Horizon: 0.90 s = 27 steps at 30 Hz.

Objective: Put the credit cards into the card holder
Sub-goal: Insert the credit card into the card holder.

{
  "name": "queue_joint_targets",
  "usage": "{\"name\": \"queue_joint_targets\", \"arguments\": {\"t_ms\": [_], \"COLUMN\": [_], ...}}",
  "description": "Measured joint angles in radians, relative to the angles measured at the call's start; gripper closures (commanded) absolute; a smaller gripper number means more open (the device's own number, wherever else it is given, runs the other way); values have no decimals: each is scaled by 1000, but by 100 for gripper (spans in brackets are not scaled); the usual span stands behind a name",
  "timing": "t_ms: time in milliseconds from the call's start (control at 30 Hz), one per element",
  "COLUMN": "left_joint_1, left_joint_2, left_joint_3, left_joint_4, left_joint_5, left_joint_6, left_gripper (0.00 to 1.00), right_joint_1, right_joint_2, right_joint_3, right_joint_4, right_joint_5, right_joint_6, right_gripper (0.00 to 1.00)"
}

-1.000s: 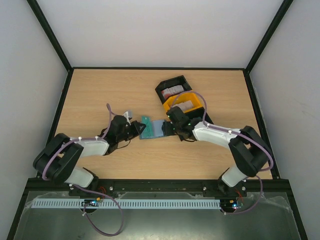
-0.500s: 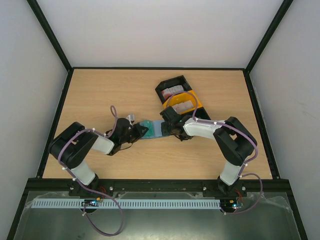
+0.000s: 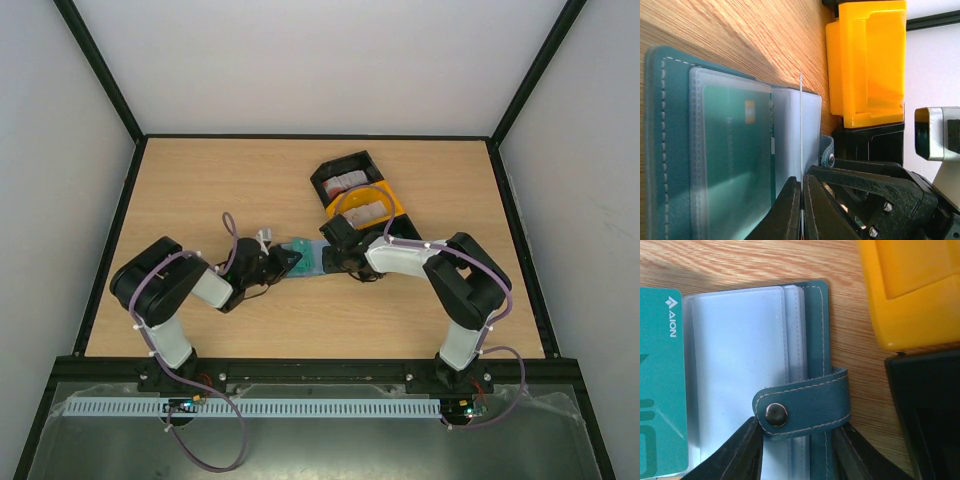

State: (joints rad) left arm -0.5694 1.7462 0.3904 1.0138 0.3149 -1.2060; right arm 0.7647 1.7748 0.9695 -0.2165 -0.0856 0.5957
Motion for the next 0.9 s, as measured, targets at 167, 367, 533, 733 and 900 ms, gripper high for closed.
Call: {"name": "queue_joint_targets", "arguments": {"t_ms": [167,367,533,733,900], "left_joint_1": [0,-4,-7,-15,-17], "left_joint_2": [8,10,35,43,41], "left_joint_3": [-10,-12,-12,-12,-12], "left_joint_4": [11,4,16,27,27], "left_joint_5": [-13,-27,-26,-27,-36], "left_joint_6": [-12,-13,-20,-35,-64], "left_gripper": [97,97,97,97,97], "right_joint_1": [0,0,0,0,0], "right_joint_2": [0,1,2,2,2], "right_joint_3": [-2,-4,-4,-5,-8], "right_joint_4": [5,10,13,14,19], "right_joint_5": [3,6,6,6,6], "right_joint_6": [15,20,21,22,22], "right_gripper": [69,71,71,71,71]}}
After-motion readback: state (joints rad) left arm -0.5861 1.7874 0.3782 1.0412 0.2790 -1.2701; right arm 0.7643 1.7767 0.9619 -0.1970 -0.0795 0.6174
